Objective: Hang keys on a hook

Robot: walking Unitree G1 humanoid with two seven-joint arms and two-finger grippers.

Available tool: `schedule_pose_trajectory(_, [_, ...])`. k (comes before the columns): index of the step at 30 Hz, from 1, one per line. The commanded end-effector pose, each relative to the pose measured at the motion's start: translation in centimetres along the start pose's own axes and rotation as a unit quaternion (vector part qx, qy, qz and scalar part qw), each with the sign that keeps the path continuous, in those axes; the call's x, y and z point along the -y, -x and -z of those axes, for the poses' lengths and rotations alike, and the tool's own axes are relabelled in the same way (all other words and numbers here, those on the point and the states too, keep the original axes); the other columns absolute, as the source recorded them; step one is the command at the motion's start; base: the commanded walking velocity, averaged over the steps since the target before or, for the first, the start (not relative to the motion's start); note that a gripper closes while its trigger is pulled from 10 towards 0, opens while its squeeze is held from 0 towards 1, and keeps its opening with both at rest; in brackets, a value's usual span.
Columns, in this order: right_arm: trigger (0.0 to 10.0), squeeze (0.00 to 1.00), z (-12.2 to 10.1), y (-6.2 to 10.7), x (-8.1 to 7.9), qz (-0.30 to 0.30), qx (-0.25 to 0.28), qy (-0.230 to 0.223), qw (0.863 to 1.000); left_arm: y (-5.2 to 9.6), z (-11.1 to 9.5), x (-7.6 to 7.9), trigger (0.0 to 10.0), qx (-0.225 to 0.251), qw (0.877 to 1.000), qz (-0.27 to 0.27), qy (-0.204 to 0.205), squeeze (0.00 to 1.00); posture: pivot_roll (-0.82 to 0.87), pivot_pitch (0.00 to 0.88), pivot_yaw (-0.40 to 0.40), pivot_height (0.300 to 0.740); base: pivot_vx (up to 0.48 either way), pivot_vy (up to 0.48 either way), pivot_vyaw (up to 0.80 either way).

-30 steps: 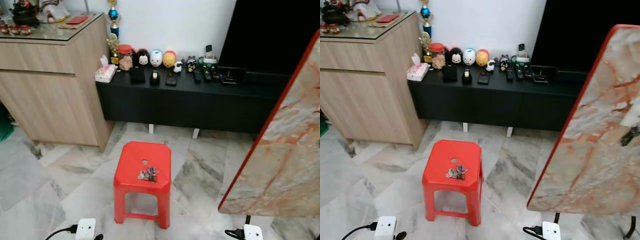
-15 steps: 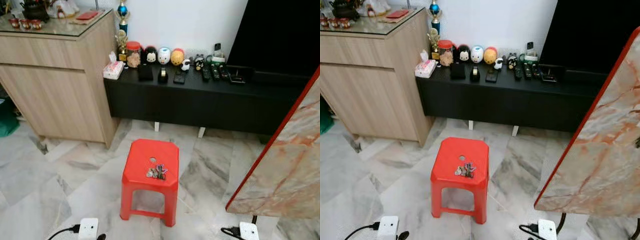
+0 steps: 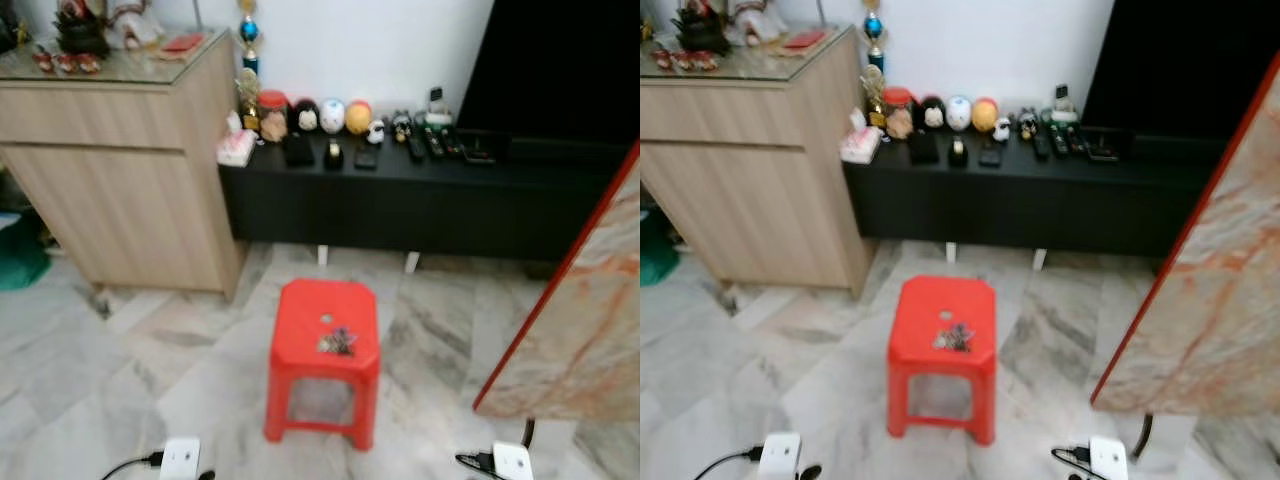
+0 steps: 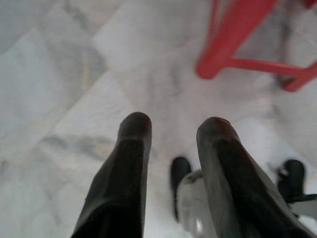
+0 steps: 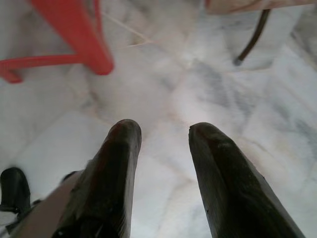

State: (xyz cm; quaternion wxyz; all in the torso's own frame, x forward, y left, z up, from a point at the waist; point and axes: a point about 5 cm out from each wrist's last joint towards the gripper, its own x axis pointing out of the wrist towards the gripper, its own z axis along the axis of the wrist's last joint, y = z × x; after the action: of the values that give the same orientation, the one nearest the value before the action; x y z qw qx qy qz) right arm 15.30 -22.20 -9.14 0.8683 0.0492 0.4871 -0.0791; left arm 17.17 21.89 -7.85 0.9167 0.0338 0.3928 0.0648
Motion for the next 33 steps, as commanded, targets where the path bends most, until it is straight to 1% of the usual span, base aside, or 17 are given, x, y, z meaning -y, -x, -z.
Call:
schedule_pose_trajectory(1, [10.0, 0.0, -0.8, -0.2, -0.6, -0.008, 0.014, -0.002, 1.0, 0.2, 0.6, -0.4, 10.0, -0.012, 1.0, -0.005, 0.002, 0.0, -0.01, 0.0, -0.034, 0.74, 0.0, 0.48, 0.0])
schedule_pose_trajectory(5, [10.0, 0.0, -0.9, -0.3, -1.9, -0.015, 0.018, -0.004, 1.0, 0.2, 0.6, -0.2, 10.0, -0.014, 1.0, -0.005, 0.002, 0.0, -0.01, 0.0, -0.034, 0.74, 0.0, 0.48, 0.0])
schedule_pose_trajectory(6, [10.0, 0.0, -0.8, -0.3, -2.4, -0.019, 0.018, -0.003, 1.0, 0.2, 0.7, -0.2, 10.0, -0.014, 1.0, -0.004, 0.001, 0.0, -0.01, 0.0, -0.034, 0.74, 0.0, 0.48, 0.0])
schedule_pose_trajectory(9, [10.0, 0.0, -0.6, -0.4, -3.3, -0.026, 0.018, -0.002, 1.0, 0.2, 0.7, -0.1, 10.0, -0.016, 1.0, -0.003, 0.001, 0.0, -0.01, 0.0, -0.034, 0.74, 0.0, 0.48, 0.0])
schedule_pose_trajectory(11, [10.0, 0.0, -0.6, -0.4, -3.5, -0.028, 0.018, -0.002, 0.999, 0.2, 0.8, -0.1, 10.0, -0.016, 1.0, -0.003, 0.001, 0.0, -0.01, 0.0, -0.034, 0.74, 0.0, 0.48, 0.0])
schedule_pose_trajectory(13, [10.0, 0.0, -0.6, -0.4, -3.5, -0.028, 0.019, -0.003, 0.999, 0.2, 0.8, -0.1, 10.0, -0.016, 1.0, -0.003, 0.001, 0.0, -0.01, 0.0, -0.034, 0.74, 0.0, 0.429, 0.0])
schedule_pose_trajectory(14, [10.0, 0.0, -0.6, -0.3, -2.9, -0.026, 0.02, -0.004, 0.999, 0.2, 0.8, -0.1, 10.0, -0.016, 1.0, -0.002, 0.001, 0.0, -0.01, 0.0, -0.035, 0.74, 0.0, 0.0, 0.0])
schedule_pose_trajectory(18, [10.0, 0.0, -0.9, -0.3, -1.8, -0.021, 0.025, -0.007, 0.999, 0.2, 0.7, -0.1, 10.0, -0.014, 1.0, -0.002, -0.001, 0.0, -0.01, 0.0, -0.035, 0.74, 0.0, 0.0, 0.0])
schedule_pose_trajectory(21, [10.0, 0.0, -1.3, -0.3, -1.6, -0.021, 0.029, -0.007, 0.999, 0.2, 0.7, -0.1, 10.0, -0.011, 1.0, 0.001, -0.001, 0.0, -0.01, 0.0, -0.035, 0.74, 0.0, 0.0, 0.0])
schedule_pose_trajectory(26, [10.0, 0.0, -1.8, -0.4, -2.1, -0.024, 0.035, -0.008, 0.999, 0.2, 0.5, -0.1, 10.0, -0.008, 1.0, 0.003, 0.0, 0.0, -0.01, 0.0, -0.034, 0.74, 0.0, 0.0, 0.0])
schedule_pose_trajectory(28, [10.0, 0.0, -2.2, -0.5, -2.8, -0.027, 0.039, -0.008, 0.999, 0.2, 0.5, 0.0, 10.0, -0.009, 1.0, 0.004, -0.002, 0.0, -0.01, 0.0, -0.034, 0.74, 0.0, 0.0, 0.0])
schedule_pose_trajectory(33, [10.0, 0.0, -2.3, -0.5, -2.9, -0.028, 0.04, -0.008, 0.999, 0.2, 0.5, 0.1, 10.0, -0.009, 1.0, 0.006, -0.003, 0.0, -0.01, 0.0, -0.034, 0.74, 0.0, 0.0, 0.0])
